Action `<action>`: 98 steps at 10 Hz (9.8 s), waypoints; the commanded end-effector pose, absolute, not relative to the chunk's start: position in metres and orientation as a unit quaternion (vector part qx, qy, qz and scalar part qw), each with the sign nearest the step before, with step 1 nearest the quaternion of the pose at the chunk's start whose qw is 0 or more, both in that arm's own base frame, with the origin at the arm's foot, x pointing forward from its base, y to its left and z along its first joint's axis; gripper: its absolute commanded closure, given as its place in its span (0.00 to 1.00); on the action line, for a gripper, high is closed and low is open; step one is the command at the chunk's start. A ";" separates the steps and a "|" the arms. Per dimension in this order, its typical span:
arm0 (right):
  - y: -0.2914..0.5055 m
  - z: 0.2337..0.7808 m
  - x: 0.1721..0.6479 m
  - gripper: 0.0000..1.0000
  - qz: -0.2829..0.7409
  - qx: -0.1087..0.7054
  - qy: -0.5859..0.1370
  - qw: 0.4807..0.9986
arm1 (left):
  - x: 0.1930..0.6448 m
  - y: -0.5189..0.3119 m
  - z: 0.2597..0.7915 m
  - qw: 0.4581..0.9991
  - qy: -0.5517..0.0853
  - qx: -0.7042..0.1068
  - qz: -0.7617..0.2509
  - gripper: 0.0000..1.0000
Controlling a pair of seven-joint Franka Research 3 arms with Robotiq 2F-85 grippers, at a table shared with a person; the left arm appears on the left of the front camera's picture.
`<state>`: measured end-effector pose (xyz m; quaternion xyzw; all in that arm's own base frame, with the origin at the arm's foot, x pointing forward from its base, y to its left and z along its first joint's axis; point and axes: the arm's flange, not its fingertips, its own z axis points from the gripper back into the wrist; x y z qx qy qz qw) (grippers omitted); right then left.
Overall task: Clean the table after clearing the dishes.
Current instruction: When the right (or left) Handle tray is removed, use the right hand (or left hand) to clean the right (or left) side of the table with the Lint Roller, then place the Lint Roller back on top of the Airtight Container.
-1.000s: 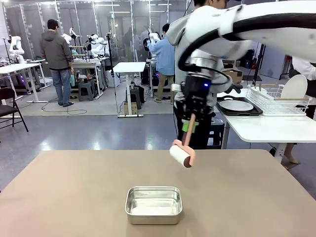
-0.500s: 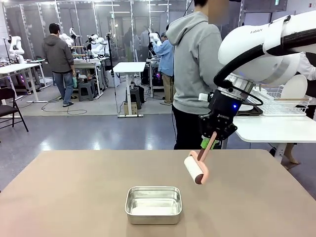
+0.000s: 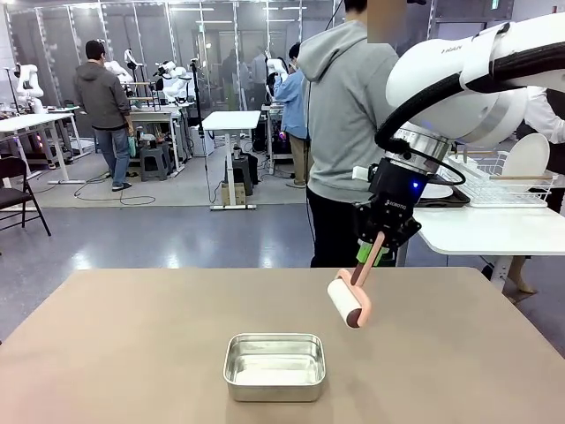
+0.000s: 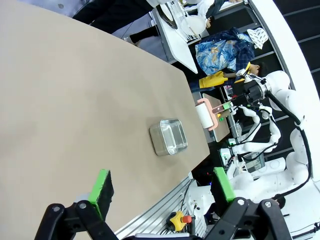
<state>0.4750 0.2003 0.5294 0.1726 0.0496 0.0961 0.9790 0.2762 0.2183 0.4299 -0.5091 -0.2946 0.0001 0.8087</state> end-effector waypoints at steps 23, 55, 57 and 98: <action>0.074 0.332 0.553 0.79 -0.027 0.387 -0.010 0.922 | 0.273 0.220 0.431 0.805 -0.296 -0.513 -0.004 0.00; -0.122 0.515 0.478 0.79 -0.106 0.126 -0.058 0.985 | 0.273 0.220 0.431 0.805 -0.296 -0.513 -0.004 0.00; -0.122 0.515 0.478 0.79 -0.106 0.126 -0.058 0.985 | 0.273 0.220 0.431 0.805 -0.296 -0.513 -0.004 0.00; 0.387 0.498 0.390 0.79 0.706 0.041 -0.036 0.706 | 0.273 0.220 0.431 0.805 -0.296 -0.513 -0.004 0.00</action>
